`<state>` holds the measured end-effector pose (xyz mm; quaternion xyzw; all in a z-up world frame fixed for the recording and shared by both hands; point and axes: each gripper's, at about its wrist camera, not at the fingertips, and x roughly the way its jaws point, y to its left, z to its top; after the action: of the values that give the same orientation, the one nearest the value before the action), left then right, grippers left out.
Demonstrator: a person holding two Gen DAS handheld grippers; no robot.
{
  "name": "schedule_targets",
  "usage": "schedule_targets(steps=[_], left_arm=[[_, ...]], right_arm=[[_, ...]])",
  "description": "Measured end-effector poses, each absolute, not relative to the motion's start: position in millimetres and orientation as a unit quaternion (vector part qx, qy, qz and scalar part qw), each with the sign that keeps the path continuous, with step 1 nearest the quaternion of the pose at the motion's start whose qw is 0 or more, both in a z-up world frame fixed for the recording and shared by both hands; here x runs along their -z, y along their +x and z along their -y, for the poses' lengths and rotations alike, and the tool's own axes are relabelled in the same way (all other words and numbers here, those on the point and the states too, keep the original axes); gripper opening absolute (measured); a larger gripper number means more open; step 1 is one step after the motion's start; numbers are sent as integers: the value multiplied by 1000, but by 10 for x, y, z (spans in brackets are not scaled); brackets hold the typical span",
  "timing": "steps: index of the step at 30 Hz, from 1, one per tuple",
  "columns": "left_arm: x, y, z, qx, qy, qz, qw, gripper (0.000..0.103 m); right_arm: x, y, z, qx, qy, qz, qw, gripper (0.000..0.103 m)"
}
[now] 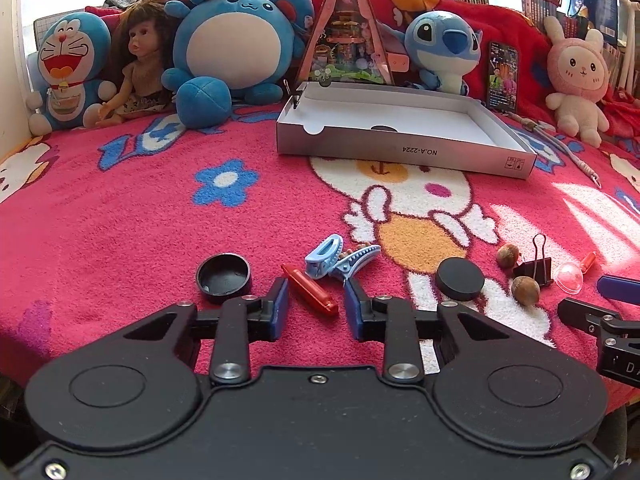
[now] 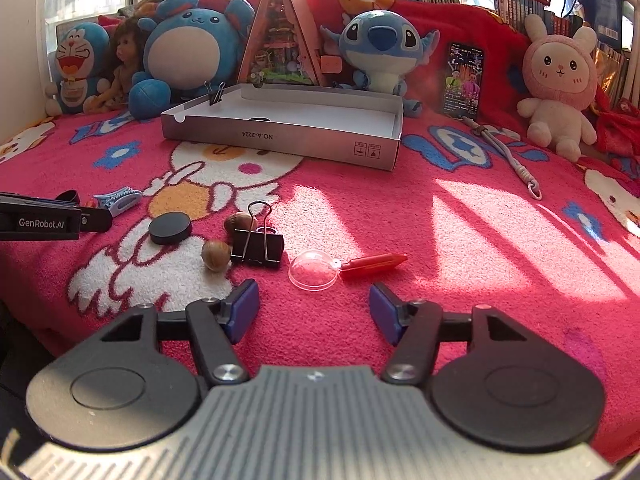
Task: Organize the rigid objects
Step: 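Grasp the red marker cap with the left gripper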
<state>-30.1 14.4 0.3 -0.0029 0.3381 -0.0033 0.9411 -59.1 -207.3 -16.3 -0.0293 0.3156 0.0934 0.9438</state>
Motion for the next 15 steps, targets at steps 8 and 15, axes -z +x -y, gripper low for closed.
schedule_targets(steps=[8,15], left_arm=[[-10,-315,-182,4,-9,-335,942,19],[-5,-358,-237,2,-14,-334,942,10]], right_arm=[[157,-576,2034,-95,-36,-311,945,52],[140,-571,2030,-93,-38,-308,946,48]])
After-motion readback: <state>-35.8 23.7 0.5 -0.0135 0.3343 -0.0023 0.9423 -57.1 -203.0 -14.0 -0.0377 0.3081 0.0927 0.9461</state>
